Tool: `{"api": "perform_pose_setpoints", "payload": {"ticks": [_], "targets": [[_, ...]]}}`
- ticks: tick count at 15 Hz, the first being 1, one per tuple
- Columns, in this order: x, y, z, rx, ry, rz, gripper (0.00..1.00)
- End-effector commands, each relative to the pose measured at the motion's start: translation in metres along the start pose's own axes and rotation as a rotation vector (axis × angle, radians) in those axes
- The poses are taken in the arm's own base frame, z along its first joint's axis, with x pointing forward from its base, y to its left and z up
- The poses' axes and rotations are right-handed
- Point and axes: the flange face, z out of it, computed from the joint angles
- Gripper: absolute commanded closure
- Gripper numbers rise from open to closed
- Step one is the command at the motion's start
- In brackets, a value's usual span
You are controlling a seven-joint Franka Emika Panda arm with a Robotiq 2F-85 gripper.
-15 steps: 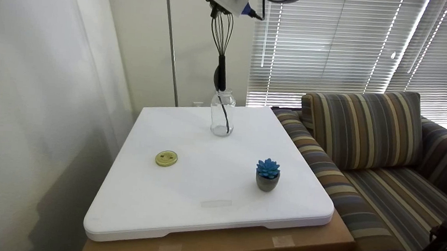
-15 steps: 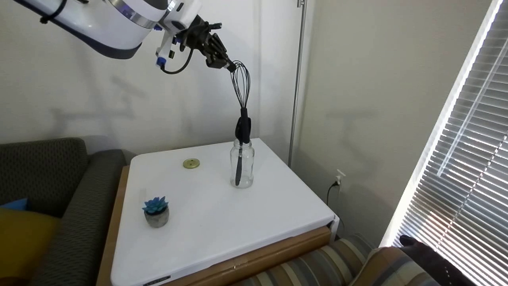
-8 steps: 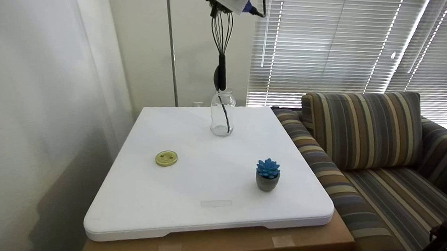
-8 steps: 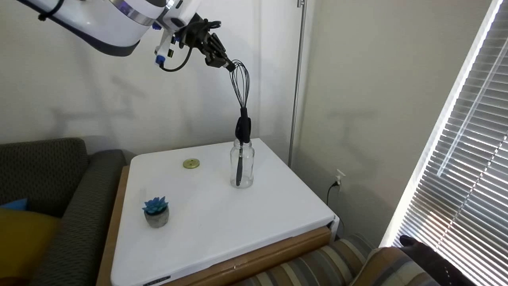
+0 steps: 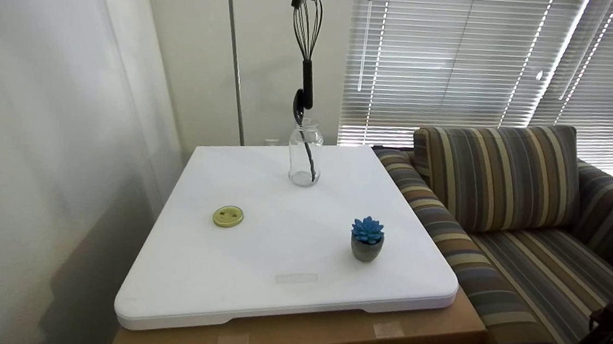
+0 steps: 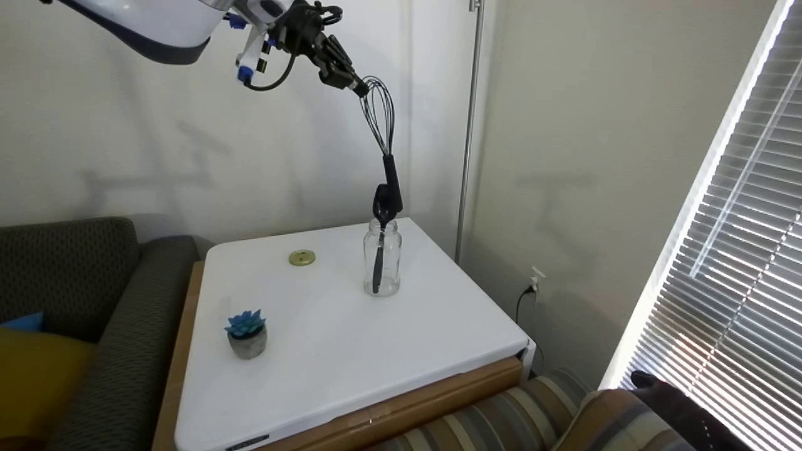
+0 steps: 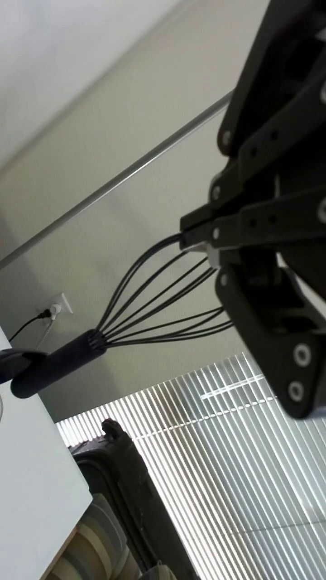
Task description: Remove the whisk from the jar and put it on the table
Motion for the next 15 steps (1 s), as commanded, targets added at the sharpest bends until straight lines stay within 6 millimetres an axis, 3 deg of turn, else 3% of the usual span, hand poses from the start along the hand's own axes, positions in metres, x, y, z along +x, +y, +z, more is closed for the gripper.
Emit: {"api": "perform_pose_setpoints", "payload": {"ticks": [1, 5, 9, 12, 15], "targets": [[0.015, 0.005, -0.021, -0.09, -0.008, -0.033, 0.99], [0.018, 0.015, -0.047, -0.272, -0.037, -0.101, 0.99], [0.021, 0.024, -0.069, -0.336, -0.143, -0.155, 0.99], [0.02, 0.039, -0.064, -0.325, -0.238, -0.197, 0.99], [0.004, 0.054, -0.042, -0.278, -0.357, -0.288, 0.99]]}}
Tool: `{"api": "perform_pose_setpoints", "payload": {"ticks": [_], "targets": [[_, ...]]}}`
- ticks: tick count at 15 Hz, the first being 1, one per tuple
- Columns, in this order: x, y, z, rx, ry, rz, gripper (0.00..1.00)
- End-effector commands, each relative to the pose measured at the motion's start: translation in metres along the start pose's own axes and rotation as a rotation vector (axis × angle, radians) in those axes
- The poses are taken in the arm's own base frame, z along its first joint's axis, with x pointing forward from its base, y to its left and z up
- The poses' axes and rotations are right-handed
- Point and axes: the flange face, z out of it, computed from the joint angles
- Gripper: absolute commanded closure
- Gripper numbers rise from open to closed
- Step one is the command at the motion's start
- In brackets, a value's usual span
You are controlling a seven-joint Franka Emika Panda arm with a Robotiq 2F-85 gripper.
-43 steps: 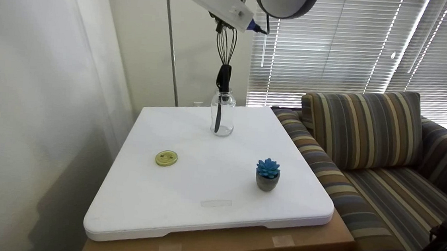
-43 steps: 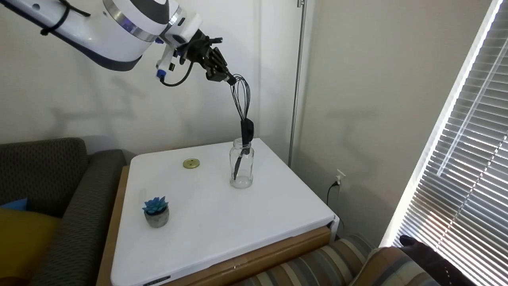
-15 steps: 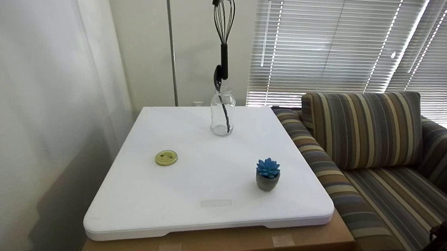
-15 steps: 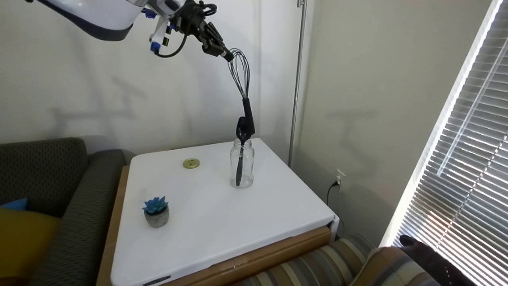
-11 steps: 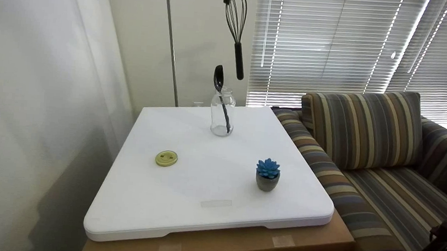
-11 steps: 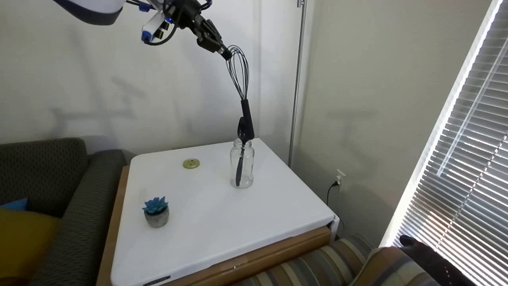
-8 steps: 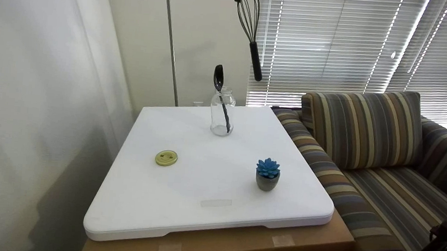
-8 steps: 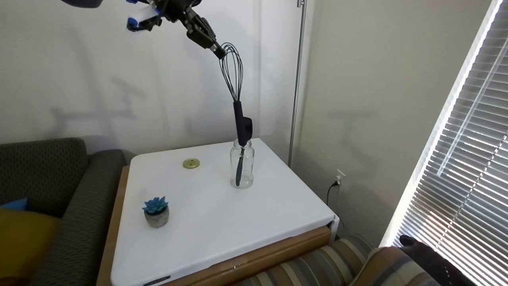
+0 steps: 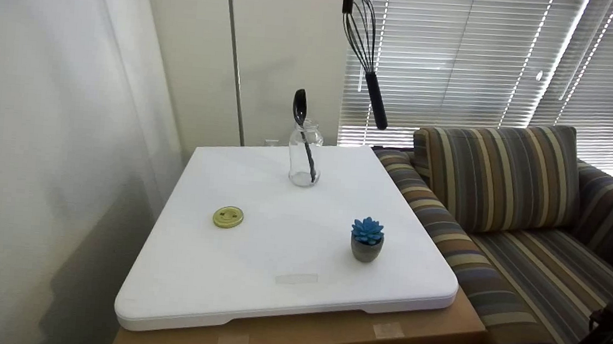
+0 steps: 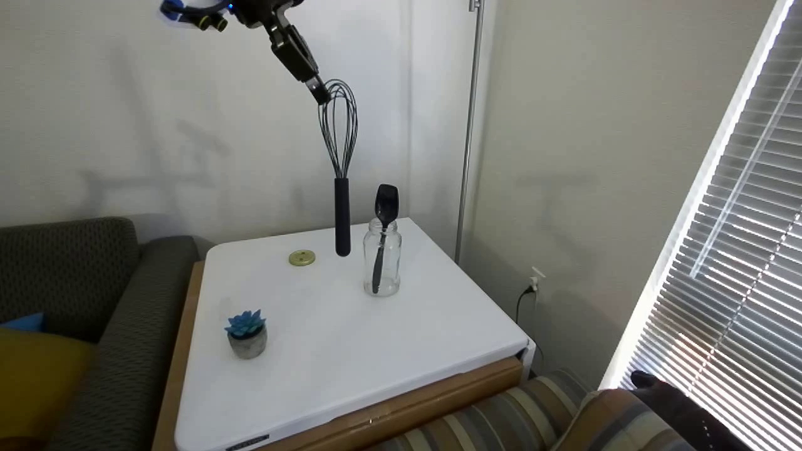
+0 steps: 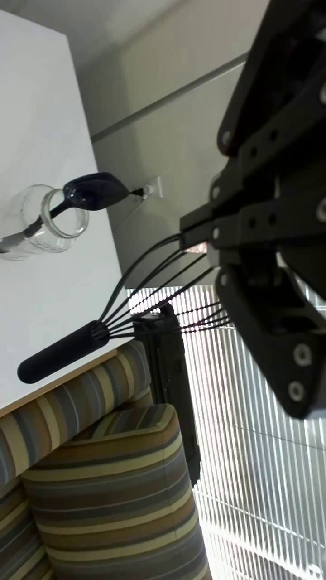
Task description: Remove the whisk from the jar and put it on the table
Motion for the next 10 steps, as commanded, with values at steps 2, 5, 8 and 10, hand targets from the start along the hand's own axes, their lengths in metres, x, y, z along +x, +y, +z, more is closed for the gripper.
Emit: {"api": "perform_pose_setpoints", "payload": {"ticks": [2, 5, 8, 10], "targets": [[-0.021, 0.009, 0.04, 0.089, -0.15, -0.162, 0.99], [-0.041, 0.005, 0.053, 0.13, -0.227, -0.303, 0.99], [-0.062, -0.003, 0.058, 0.143, -0.285, -0.468, 0.99], [-0.074, -0.011, 0.06, 0.151, -0.328, -0.574, 0.99]]}}
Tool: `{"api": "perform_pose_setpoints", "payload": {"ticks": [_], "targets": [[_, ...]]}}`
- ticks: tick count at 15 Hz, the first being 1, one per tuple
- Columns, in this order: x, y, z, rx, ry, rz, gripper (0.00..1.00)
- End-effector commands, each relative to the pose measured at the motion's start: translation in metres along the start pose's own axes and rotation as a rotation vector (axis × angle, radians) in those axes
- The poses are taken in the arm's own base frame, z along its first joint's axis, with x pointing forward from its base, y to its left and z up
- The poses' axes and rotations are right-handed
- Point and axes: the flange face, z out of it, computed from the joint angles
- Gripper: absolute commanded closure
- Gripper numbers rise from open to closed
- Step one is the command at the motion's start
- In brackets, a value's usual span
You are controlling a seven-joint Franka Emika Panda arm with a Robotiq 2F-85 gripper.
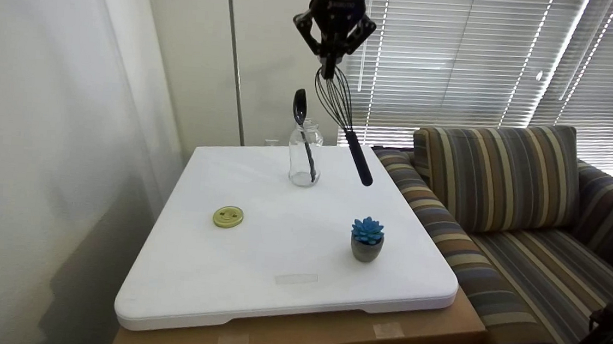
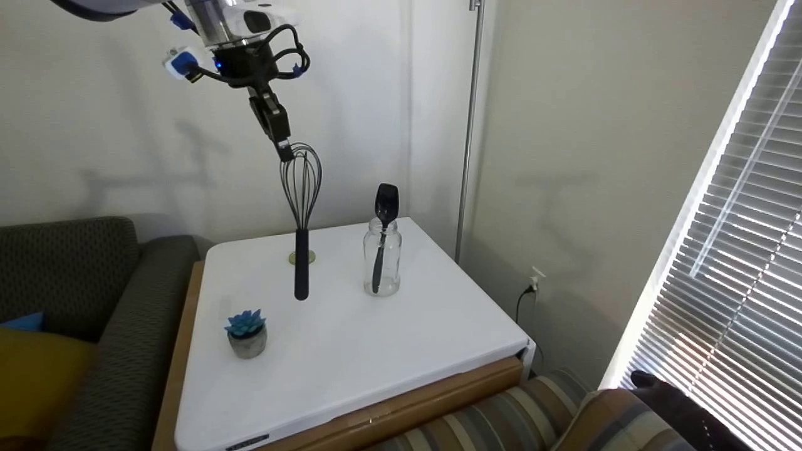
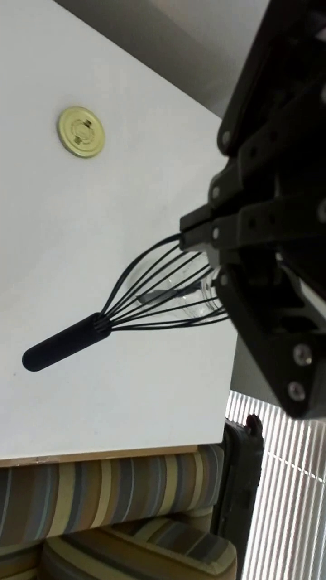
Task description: Remove the whisk from the jar and put it on the table
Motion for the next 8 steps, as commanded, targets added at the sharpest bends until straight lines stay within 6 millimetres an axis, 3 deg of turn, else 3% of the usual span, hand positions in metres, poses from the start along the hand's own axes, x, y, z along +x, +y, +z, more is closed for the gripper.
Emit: {"api": "perform_pose_setpoints", "payload": {"ticks": [1, 4, 8], "targets": [[-0.009, -0.012, 0.01, 0.002, -0.089, -0.18, 0.99], [-0.016, -0.021, 0.017, -0.035, -0.109, -0.352, 0.99], [-0.031, -0.041, 0.041, -0.114, -0.059, -0.56, 0.99]]}}
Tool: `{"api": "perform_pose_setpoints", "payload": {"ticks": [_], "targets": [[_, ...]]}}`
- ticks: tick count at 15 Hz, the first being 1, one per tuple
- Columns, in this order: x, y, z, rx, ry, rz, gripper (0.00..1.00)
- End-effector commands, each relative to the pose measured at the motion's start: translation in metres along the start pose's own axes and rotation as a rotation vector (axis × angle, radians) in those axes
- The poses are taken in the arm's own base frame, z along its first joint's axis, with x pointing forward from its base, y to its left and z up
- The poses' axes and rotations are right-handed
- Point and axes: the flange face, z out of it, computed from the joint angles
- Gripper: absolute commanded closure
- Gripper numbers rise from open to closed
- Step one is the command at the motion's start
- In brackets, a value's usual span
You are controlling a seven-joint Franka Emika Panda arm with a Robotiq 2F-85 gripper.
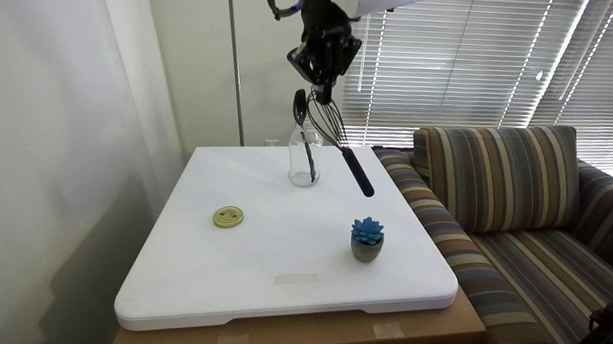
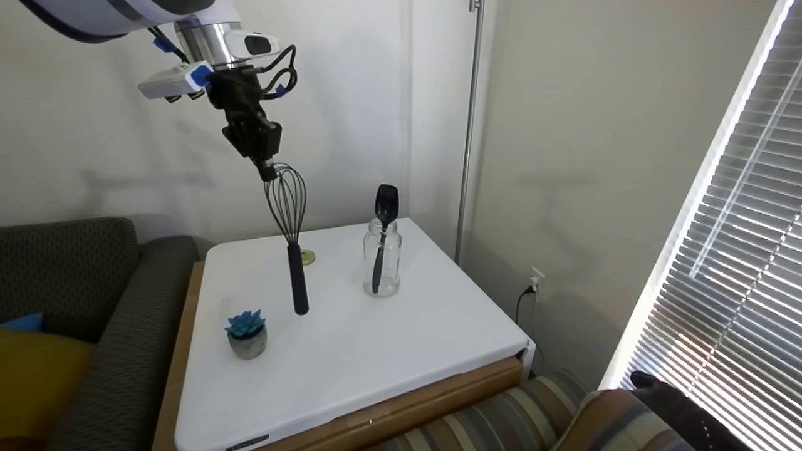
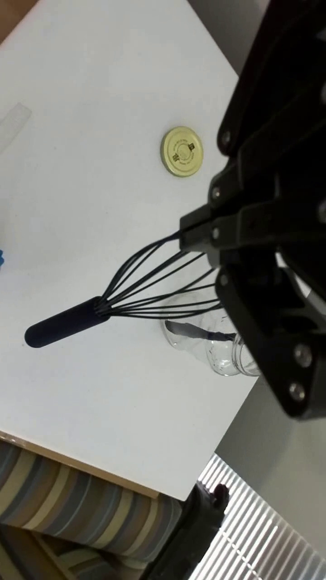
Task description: Remove the whisk from the jar and put it on the table
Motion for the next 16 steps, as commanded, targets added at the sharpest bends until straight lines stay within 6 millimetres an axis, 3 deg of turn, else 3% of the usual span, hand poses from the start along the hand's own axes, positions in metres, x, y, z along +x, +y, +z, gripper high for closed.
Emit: {"api": "perform_pose_setpoints", "payload": {"ticks": [1, 8, 16], "targets": [[0.0, -0.022, 0.021, -0.082, 0.018, -0.184, 0.99], [-0.009, -0.077, 0.043, -0.209, 0.235, -0.437, 0.99], [-0.035, -0.108, 0.075, -0.242, 0.221, -0.476, 0.99]]}}
